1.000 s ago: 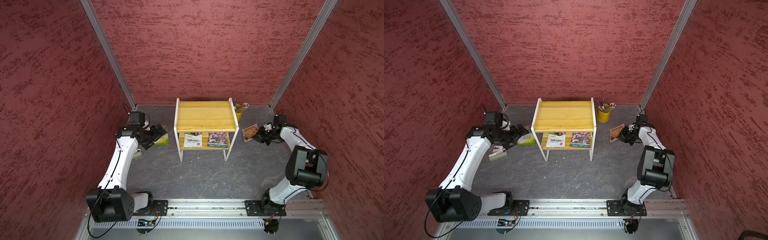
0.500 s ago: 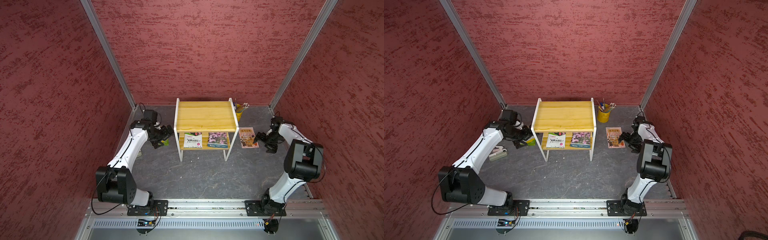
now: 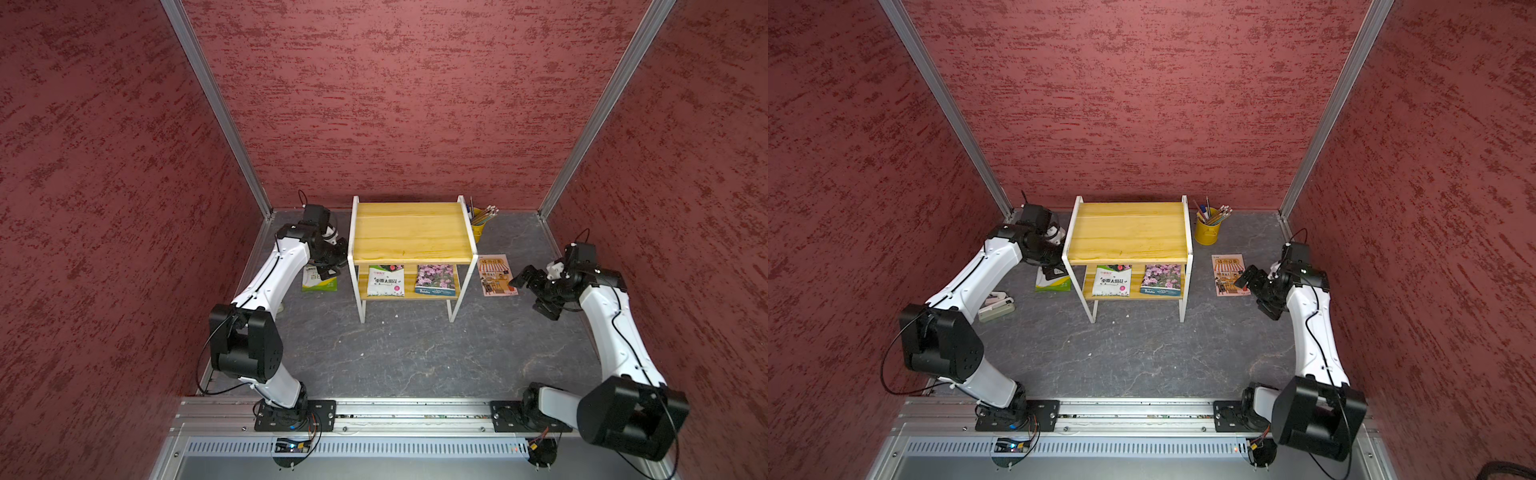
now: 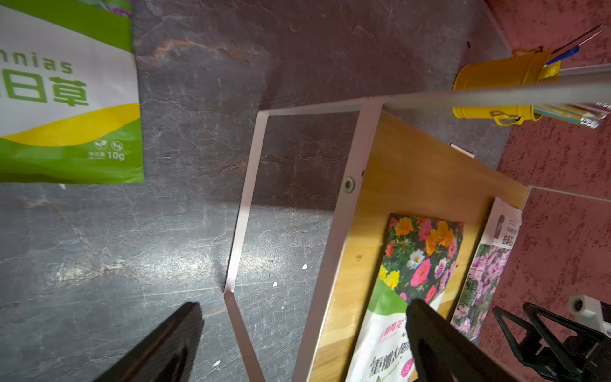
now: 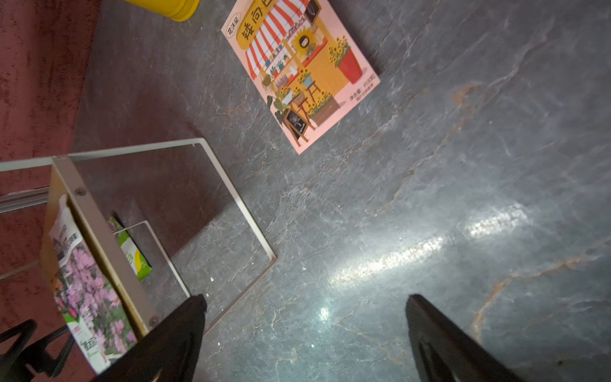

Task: Take the seed bag off the shelf
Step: Pick up the seed packet from the shelf.

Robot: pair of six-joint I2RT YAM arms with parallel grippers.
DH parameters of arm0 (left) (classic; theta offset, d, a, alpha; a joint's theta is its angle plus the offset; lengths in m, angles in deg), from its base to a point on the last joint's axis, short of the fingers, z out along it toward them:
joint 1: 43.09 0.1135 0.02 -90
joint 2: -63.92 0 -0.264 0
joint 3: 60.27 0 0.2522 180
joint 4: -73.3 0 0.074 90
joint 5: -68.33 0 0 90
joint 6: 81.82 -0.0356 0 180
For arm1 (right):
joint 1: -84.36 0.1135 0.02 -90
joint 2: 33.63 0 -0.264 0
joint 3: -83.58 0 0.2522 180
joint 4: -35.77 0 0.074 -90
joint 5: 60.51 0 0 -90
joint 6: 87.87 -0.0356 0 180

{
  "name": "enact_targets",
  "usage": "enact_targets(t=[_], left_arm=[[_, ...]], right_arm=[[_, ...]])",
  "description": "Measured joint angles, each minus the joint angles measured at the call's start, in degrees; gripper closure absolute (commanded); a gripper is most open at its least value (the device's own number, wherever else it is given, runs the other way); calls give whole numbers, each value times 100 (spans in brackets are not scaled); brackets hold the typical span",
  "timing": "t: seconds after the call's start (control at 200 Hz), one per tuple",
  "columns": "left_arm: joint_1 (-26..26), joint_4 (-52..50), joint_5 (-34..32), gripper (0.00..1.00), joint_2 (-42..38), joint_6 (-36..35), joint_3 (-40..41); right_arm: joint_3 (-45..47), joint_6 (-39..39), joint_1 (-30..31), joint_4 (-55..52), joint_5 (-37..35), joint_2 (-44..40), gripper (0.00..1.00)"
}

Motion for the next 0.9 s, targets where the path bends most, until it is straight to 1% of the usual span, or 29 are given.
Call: enact_targets(t=[0.225,0.421,0.656,0.902], left_arm=[[-332,57,-120,0,92,-13,57],[-411,302,-129,0,223,52,258],[-520,730,-37,0,216,127,439],[-675,848,-83,0,48,162,643]], right_arm=[[208,-188,107,-232,203,-476,2],[560,-275,127,-306,280,-627,2],[647,-363,168,-319,348,-807,2],[791,-442,201,-334,376,-999,2]])
